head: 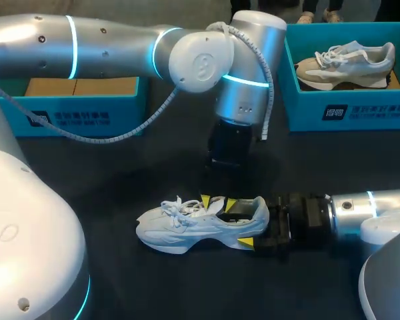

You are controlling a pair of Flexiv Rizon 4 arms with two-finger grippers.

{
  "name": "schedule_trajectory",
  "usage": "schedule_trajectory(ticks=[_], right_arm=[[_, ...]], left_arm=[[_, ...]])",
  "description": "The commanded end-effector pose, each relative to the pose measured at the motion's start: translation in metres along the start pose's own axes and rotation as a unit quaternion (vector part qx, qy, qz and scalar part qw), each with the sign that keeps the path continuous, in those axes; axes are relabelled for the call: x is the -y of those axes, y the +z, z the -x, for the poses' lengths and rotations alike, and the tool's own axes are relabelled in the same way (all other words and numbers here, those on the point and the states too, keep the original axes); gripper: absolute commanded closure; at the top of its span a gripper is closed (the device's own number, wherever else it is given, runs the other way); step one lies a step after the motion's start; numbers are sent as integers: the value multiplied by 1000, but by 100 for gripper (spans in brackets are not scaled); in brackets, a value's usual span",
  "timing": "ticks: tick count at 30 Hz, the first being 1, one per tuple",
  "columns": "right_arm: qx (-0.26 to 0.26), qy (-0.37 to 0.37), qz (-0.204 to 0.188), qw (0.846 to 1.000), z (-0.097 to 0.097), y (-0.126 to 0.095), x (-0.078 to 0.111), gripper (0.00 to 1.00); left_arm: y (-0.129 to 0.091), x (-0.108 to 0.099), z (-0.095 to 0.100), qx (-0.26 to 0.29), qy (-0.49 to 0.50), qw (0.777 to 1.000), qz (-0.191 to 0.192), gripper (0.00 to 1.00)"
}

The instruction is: Take the shoe out of the shoebox, open the shoe tongue, remove and reinsert the insole, then place the shoe into the shoebox

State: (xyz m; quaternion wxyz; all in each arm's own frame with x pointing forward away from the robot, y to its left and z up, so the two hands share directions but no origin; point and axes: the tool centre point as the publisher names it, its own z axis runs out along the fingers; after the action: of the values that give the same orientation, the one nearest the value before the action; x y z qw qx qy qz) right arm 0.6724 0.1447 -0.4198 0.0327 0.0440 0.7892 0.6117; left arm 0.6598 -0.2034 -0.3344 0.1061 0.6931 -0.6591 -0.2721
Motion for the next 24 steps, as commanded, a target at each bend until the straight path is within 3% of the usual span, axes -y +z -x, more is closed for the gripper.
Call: schedule_trajectory(ticks=[1,9,18,24], right_arm=[[2,0,-1,1000,0,0,2,100],[2,0,-1,1000,0,0,2,100],[2,0,-1,1000,0,0,2,100],[2,0,-1,1000,0,0,2,100]], left_arm=[[1,-4,8,-14,4,1000,-3,75],[-3,-18,22,-46,12,998,-29,93],[-10,-33,52,-119,8,991,-67,98],[-8,-32,68,-159,-12,984,-78,100]])
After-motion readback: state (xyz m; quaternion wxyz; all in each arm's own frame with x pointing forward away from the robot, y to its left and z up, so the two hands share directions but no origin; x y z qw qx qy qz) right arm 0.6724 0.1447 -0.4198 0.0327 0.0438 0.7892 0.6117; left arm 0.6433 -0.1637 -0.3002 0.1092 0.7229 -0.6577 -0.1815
